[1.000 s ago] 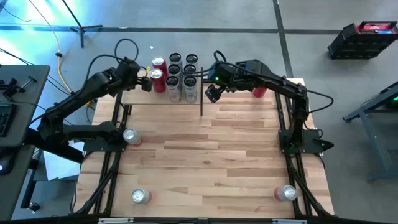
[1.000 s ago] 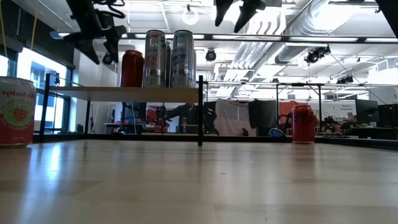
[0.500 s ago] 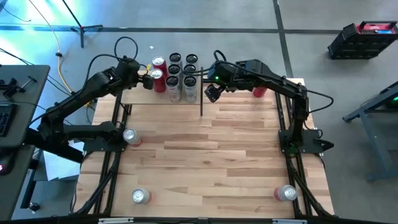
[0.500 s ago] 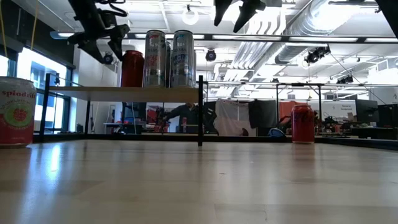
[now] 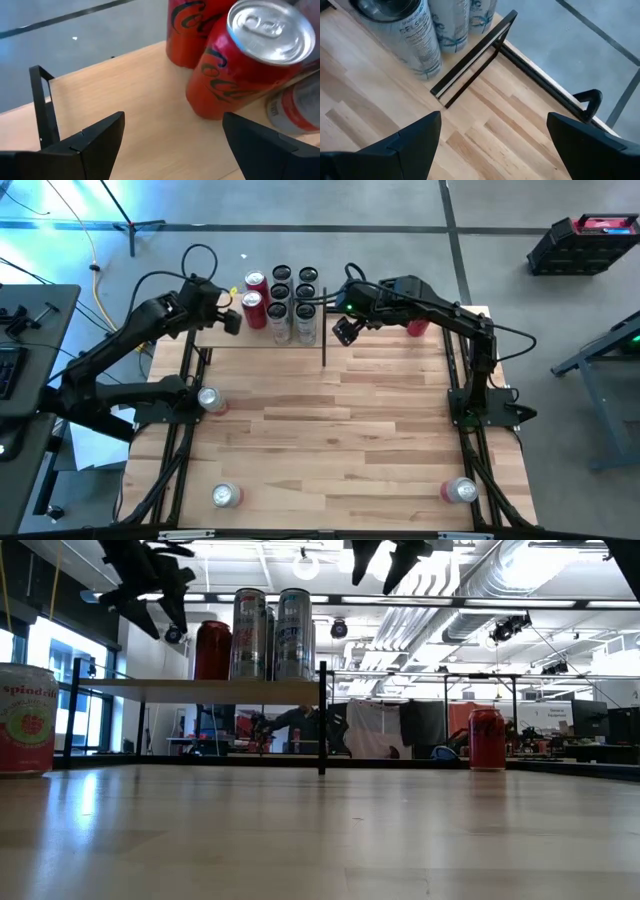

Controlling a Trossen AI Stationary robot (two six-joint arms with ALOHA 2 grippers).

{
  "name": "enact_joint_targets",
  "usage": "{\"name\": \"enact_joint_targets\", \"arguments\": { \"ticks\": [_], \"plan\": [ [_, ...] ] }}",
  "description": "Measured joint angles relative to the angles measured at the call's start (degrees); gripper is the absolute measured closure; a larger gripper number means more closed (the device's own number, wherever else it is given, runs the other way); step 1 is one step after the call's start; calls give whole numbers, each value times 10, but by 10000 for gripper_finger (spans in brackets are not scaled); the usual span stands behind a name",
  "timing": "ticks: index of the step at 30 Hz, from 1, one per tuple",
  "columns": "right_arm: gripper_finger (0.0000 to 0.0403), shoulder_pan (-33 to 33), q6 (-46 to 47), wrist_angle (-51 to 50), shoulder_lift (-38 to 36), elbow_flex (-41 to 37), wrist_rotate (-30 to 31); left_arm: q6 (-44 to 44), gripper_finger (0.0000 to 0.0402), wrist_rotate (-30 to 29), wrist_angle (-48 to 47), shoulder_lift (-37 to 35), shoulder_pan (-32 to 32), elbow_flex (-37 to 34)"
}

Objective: Place canned beverage on shelf
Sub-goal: Adjust the aligned red soda cans on the shelf

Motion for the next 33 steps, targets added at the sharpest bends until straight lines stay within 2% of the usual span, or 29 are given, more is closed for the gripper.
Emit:
{"name": "enact_joint_targets", "arguments": {
  "ticks": [4, 16, 33],
  "plan": [
    [54, 0, 0, 0, 0, 0, 4, 12, 76, 7, -1, 18, -3, 0],
    [54, 2, 2, 0, 0, 0, 4, -23, 76, 12, -11, 59, -9, 0],
    [54, 2, 11, 2, 0, 0, 1, -22, 76, 0, 21, 70, -4, 0]
  ]
}}
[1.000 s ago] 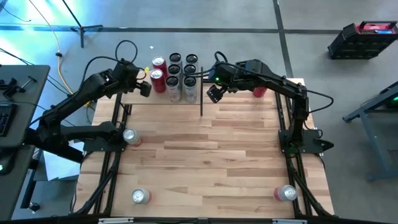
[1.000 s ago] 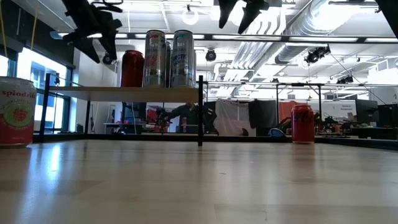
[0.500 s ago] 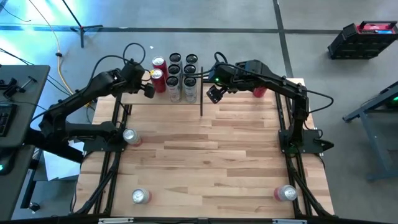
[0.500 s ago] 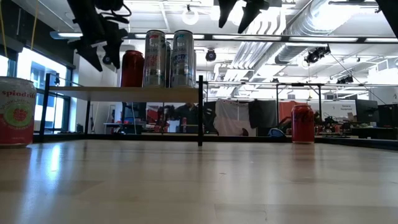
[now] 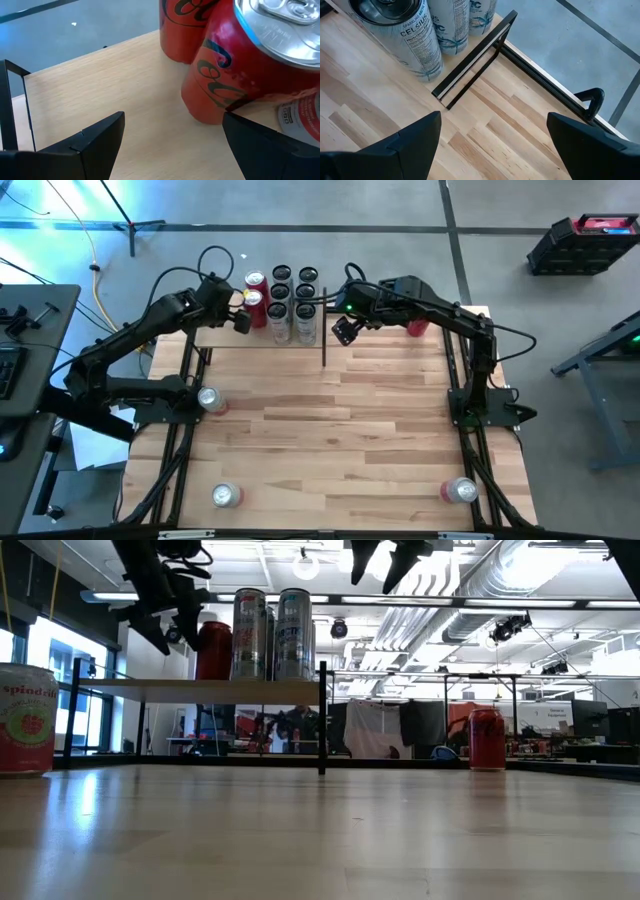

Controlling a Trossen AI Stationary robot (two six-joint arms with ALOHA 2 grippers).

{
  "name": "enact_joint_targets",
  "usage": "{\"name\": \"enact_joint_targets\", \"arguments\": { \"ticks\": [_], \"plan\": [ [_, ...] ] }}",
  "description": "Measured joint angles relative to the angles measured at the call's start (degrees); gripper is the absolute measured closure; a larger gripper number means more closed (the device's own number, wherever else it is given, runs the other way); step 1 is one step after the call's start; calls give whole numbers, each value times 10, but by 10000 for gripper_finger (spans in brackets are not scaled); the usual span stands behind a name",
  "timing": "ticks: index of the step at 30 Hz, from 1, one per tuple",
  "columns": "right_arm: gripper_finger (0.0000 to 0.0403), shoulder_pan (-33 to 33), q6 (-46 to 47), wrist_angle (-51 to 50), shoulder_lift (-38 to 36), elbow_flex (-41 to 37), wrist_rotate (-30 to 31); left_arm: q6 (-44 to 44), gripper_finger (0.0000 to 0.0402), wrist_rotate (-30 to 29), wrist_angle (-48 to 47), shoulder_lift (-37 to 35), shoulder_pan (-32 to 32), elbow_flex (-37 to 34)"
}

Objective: Place canned beverage on shelf
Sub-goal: Adjust the aligned red soda cans on the shelf, then put the red soda can on the shelf aligned with the other red soda cans

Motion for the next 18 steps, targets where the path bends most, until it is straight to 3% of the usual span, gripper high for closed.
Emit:
{"name": "enact_joint_targets", "arguments": {
  "ticks": [5, 10, 18],
  "plan": [
    [54, 0, 1, -10, 0, 0, 0, 0, 76, 1, -20, -8, 0, 0],
    [54, -16, 21, -30, 0, 0, -2, 0, 76, 37, -45, -35, -1, 0],
    [54, -122, 7, -35, 0, 0, -25, 28, 76, 97, -44, -89, -10, 0]
  ]
}}
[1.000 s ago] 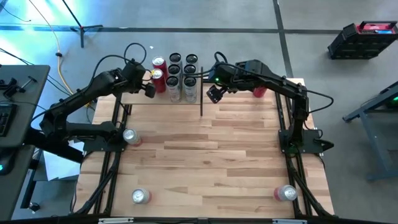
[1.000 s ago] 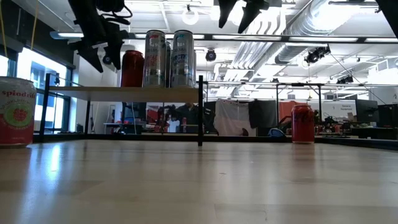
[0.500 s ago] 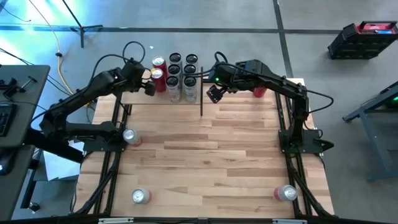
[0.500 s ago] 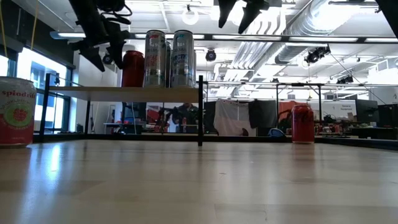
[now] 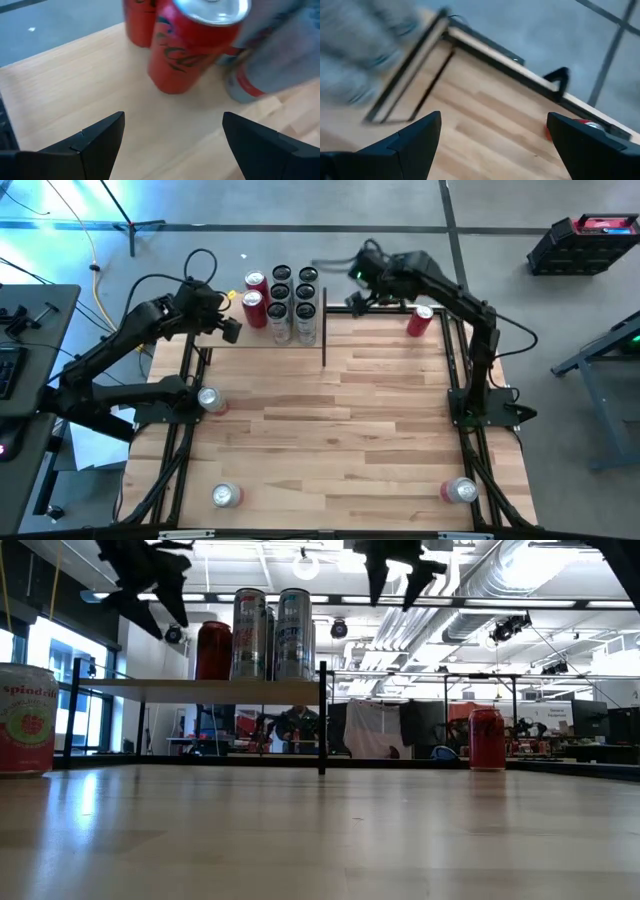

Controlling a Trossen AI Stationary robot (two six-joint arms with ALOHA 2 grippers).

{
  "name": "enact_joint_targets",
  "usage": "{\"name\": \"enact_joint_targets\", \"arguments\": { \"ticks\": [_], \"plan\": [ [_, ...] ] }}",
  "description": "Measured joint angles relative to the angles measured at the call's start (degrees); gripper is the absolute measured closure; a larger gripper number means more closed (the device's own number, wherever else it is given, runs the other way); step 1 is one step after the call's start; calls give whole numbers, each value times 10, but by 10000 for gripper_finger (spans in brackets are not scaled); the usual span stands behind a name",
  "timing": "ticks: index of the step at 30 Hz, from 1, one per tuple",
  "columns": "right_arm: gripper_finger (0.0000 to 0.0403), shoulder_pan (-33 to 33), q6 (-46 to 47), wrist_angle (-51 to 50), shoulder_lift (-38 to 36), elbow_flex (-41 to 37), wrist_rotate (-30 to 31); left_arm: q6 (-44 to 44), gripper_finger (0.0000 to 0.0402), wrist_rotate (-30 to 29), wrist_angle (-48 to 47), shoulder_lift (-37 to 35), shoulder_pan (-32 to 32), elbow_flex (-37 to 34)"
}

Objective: Place canned beverage on shelf
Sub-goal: Put the red soda can on the shelf aligned with the other red soda cans

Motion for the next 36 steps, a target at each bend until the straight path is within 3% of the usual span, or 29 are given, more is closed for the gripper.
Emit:
{"name": "enact_joint_targets", "arguments": {
  "ticks": [10, 17, 20, 27, 30, 36],
  "plan": [
    [54, -140, -2, 0, 2, 0, 2, -18, 76, 6, -10, -39, -66, 0],
    [54, -208, 56, 0, 11, 0, 55, -14, 76, -26, -10, -54, -97, 0],
    [54, -233, 91, 0, 24, 0, 51, -3, 76, -42, -10, -55, -101, 0],
    [54, -269, 149, 0, 62, 0, 21, -2, 76, -86, -3, -55, -101, 0],
    [54, -280, 180, 0, 74, 0, -16, 3, 76, -86, -11, -55, -101, 0],
    [54, -271, 209, 0, 89, 0, -23, 28, 76, -91, -33, -56, -101, -6]
  ]
}}
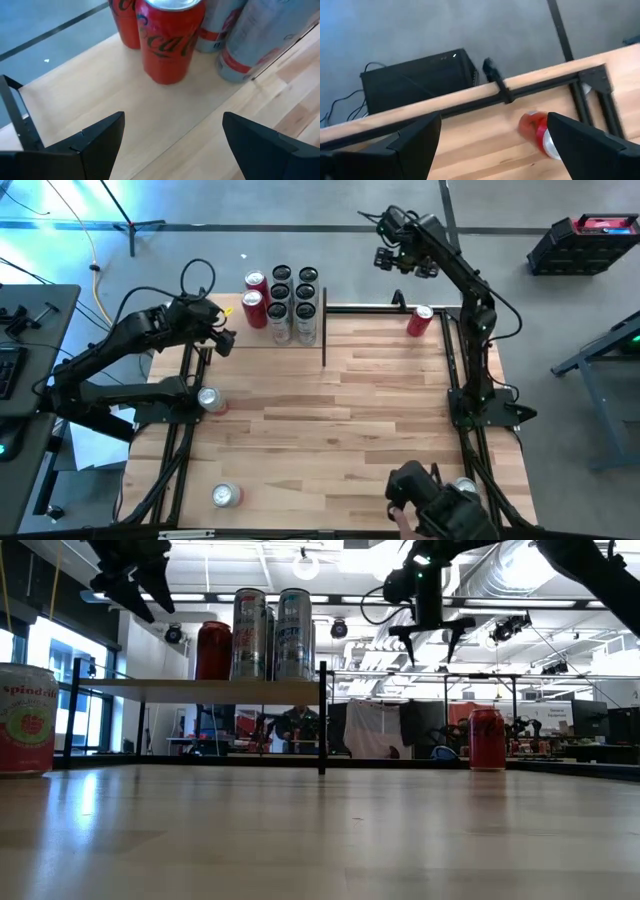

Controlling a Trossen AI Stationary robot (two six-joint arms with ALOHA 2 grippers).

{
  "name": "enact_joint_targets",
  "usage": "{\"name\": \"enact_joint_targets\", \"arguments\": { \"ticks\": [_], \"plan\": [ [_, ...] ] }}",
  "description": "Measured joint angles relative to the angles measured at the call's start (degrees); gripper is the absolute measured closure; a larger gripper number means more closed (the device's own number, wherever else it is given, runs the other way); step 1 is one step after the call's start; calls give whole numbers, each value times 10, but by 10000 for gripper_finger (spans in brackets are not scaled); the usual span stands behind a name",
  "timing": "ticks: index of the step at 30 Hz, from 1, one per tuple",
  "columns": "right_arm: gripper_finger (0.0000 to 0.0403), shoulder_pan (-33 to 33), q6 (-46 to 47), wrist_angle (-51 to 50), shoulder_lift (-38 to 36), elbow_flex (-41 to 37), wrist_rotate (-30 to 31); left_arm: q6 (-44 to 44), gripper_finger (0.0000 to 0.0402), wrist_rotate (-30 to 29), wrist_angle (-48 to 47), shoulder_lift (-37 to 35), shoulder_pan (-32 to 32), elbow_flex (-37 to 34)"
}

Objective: Place canned beverage on shelf
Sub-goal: Put the red soda can on the shelf aligned with the other red soda cans

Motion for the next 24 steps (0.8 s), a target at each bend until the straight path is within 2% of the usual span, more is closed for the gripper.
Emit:
{"name": "enact_joint_targets", "arguments": {
  "ticks": [10, 12, 14, 18, 22, 24],
  "plan": [
    [54, 60, -4, 6, 37, 0, 10, 5, 76, 1, 31, -2, 0, -75],
    [54, 56, -30, -2, 44, 0, 3, 4, 76, 5, 36, -2, 0, -79],
    [54, 35, -59, 1, 45, -1, -31, 5, 76, 5, 38, -3, 0, -78],
    [54, 0, -53, 0, 21, -1, -49, -4, 76, 10, 37, -17, 0, -76],
    [54, 24, -94, 3, 16, -7, -47, -9, 76, 10, 35, -34, 0, -76],
    [54, 40, -103, 5, 0, -58, -55, -14, 76, 7, 35, -41, 0, -76]
  ]
}}
